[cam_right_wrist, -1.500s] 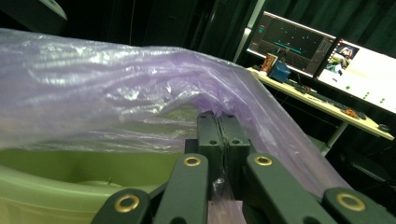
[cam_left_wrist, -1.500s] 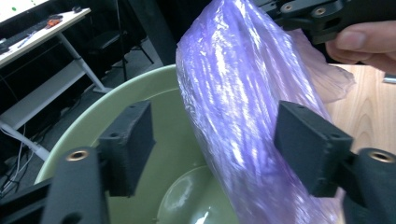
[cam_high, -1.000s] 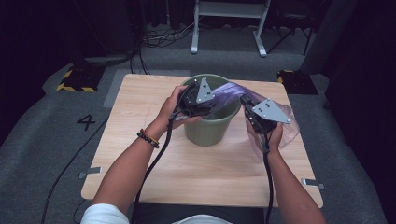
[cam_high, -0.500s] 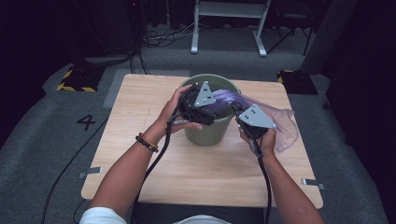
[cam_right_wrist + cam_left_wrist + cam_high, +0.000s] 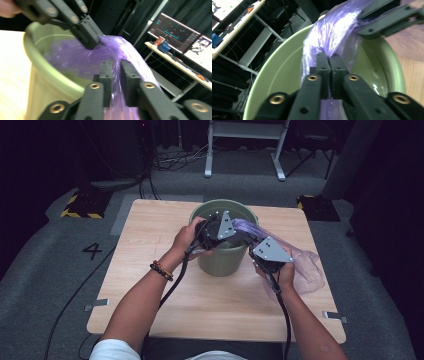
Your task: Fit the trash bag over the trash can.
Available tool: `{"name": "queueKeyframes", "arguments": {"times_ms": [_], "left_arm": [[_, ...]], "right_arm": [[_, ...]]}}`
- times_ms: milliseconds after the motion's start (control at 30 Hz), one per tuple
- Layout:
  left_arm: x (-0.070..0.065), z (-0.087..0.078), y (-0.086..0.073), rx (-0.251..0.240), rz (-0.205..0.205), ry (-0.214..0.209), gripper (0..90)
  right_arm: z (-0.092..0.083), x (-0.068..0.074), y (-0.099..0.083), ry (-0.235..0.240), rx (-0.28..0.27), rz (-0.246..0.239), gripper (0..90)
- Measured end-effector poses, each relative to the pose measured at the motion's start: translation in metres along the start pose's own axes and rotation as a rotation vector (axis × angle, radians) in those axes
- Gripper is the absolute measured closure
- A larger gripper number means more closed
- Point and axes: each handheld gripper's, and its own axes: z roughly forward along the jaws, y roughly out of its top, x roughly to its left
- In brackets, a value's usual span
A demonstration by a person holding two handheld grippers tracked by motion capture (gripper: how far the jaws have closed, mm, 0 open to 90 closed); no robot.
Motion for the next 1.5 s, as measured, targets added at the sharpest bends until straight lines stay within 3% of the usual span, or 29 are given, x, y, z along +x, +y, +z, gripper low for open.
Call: {"name": "queueKeyframes", "arguments": {"times_ms": [100, 133, 167, 267, 300, 400, 467, 600, 667, 700, 733, 767, 867, 900, 933, 967, 1067, 1100, 1133, 1167, 1200, 1300, 1433, 1500], "left_arm": [[0.006, 0.000, -0.007, 0.010, -0.025, 0.007, 89.8], [0.006, 0.000, -0.007, 0.010, -0.025, 0.007, 89.9], [0.008, -0.001, -0.011, 0.010, -0.043, 0.007, 89.9], [0.011, -0.002, -0.014, 0.010, -0.052, 0.008, 89.9], [0.012, -0.002, -0.016, 0.013, -0.056, 0.010, 89.9], [0.013, -0.002, -0.020, 0.016, -0.065, 0.009, 89.9], [0.014, -0.003, -0.023, 0.013, -0.075, 0.004, 89.9], [0.017, -0.004, -0.028, 0.011, -0.082, 0.002, 89.8], [0.018, -0.003, -0.030, 0.018, -0.081, -0.004, 89.8], [0.018, -0.002, -0.030, 0.020, -0.084, -0.006, 89.8], [0.018, -0.002, -0.031, 0.018, -0.088, -0.009, 89.8], [0.019, -0.002, -0.033, 0.017, -0.094, -0.013, 89.6], [0.021, -0.002, -0.038, 0.022, -0.105, -0.014, 89.0], [0.022, -0.001, -0.039, 0.022, -0.109, -0.014, 88.9], [0.022, -0.001, -0.039, 0.022, -0.109, -0.014, 88.7], [0.022, -0.001, -0.042, 0.027, -0.116, -0.008, 88.1], [0.023, -0.001, -0.045, 0.027, -0.124, -0.014, 88.1], [0.023, -0.001, -0.046, 0.029, -0.122, -0.009, 88.1], [0.023, -0.001, -0.047, 0.030, -0.126, -0.009, 88.1], [0.024, 0.000, -0.048, 0.034, -0.129, -0.011, 88.1], [0.024, 0.000, -0.048, 0.034, -0.129, -0.011, 88.1], [0.026, 0.000, -0.049, 0.032, -0.136, -0.012, 88.1], [0.028, 0.001, -0.051, 0.026, -0.147, -0.021, 88.0], [0.028, 0.001, -0.051, 0.023, -0.154, -0.025, 87.4]], "right_arm": [[-0.009, -0.003, -0.004, 0.046, -0.015, 0.028, 61.3], [-0.009, -0.003, -0.004, 0.046, -0.015, 0.028, 61.3], [-0.016, -0.005, -0.005, 0.064, -0.002, 0.052, 52.1], [-0.027, -0.005, -0.007, 0.101, 0.006, 0.056, 46.6], [-0.036, -0.005, -0.010, 0.089, 0.021, 0.042, 39.4], [-0.044, -0.007, -0.014, 0.071, 0.052, 0.029, 36.4], [-0.055, -0.012, -0.024, 0.013, 0.089, 0.017, 31.3], [-0.058, -0.019, -0.037, -0.010, 0.131, 0.039, 26.4], [-0.056, -0.022, -0.045, -0.003, 0.161, 0.056, 26.8], [-0.051, -0.023, -0.052, 0.047, 0.190, 0.076, 36.9], [-0.051, -0.023, -0.052, 0.047, 0.190, 0.076, 36.9], [-0.046, -0.021, -0.058, 0.098, 0.209, 0.070, 46.6], [-0.043, -0.018, -0.061, 0.139, 0.207, 0.074, 64.4], [-0.043, -0.017, -0.062, 0.132, 0.204, 0.068, 69.8], [-0.043, -0.017, -0.062, 0.132, 0.204, 0.068, 69.8], [-0.045, -0.017, -0.061, 0.118, 0.187, 0.057, 78.4], [-0.049, -0.019, -0.059, 0.095, 0.149, 0.070, 78.9], [-0.055, -0.022, -0.056, 0.085, 0.102, 0.064, 66.6], [-0.055, -0.022, -0.056, 0.085, 0.102, 0.064, 66.6], [-0.062, -0.023, -0.052, 0.049, 0.054, 0.067, 51.5], [-0.062, -0.023, -0.052, 0.049, 0.054, 0.067, 51.5], [-0.070, -0.029, -0.047, 0.017, 0.008, 0.071, 34.6], [-0.068, -0.033, -0.044, 0.010, 0.007, 0.070, 25.6], [-0.058, -0.036, -0.046, 0.021, 0.060, 0.049, 22.6]]}}
